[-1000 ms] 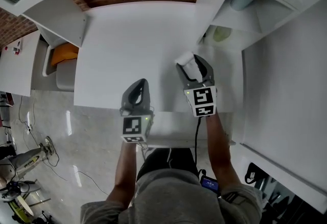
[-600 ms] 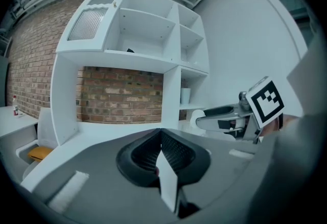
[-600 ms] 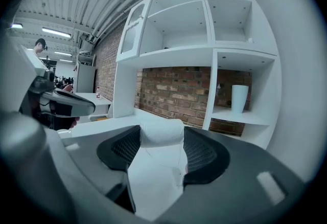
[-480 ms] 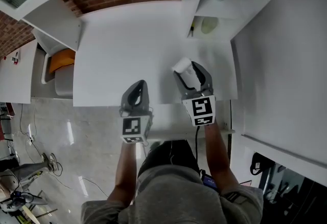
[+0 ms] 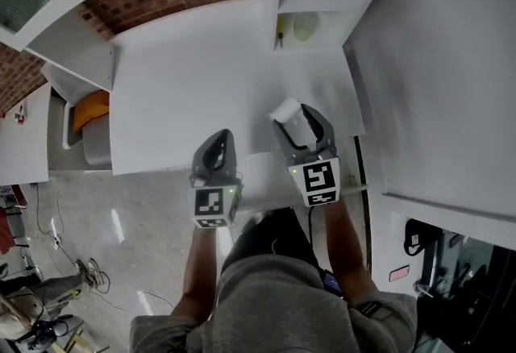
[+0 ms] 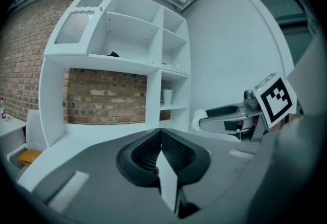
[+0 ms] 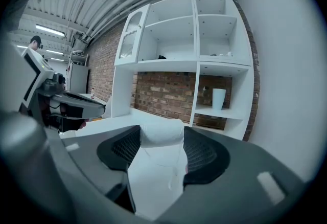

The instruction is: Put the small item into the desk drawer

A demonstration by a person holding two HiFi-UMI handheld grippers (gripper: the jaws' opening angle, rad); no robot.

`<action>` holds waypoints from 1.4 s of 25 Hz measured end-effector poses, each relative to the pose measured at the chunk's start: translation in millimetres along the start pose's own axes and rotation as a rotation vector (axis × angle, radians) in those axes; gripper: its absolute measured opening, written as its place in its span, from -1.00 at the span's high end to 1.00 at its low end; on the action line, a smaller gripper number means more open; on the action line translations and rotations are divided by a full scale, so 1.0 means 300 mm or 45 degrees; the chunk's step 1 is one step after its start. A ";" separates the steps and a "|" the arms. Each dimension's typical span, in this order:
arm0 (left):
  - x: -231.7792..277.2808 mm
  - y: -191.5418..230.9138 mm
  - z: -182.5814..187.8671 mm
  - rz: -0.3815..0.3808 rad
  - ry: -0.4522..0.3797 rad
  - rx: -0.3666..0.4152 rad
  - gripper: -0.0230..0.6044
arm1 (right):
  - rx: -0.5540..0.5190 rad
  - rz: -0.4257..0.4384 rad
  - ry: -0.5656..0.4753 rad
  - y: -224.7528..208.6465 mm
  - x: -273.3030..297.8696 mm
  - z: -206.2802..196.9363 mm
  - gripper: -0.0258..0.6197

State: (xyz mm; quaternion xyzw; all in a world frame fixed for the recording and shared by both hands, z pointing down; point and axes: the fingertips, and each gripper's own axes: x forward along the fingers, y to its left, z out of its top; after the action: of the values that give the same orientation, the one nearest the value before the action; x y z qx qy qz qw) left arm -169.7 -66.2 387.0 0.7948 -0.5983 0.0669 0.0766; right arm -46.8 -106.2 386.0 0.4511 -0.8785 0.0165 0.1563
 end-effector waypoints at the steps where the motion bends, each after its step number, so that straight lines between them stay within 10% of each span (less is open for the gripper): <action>1: -0.003 -0.016 0.003 -0.014 -0.001 0.002 0.89 | 0.002 -0.010 0.004 -0.005 -0.019 -0.007 0.09; 18: 0.068 -0.347 -0.041 -0.221 0.048 0.026 0.89 | 0.095 -0.135 0.088 -0.164 -0.294 -0.182 0.09; 35: 0.034 -0.511 -0.330 -0.184 0.216 -0.011 0.89 | 0.135 -0.029 0.257 -0.172 -0.386 -0.544 0.08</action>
State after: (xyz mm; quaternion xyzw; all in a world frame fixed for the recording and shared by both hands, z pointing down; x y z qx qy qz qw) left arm -20.9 -13.9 479.5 0.8269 -0.5312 0.1257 0.1352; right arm 99.8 -18.0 502.0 0.4649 -0.8509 0.1067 0.2201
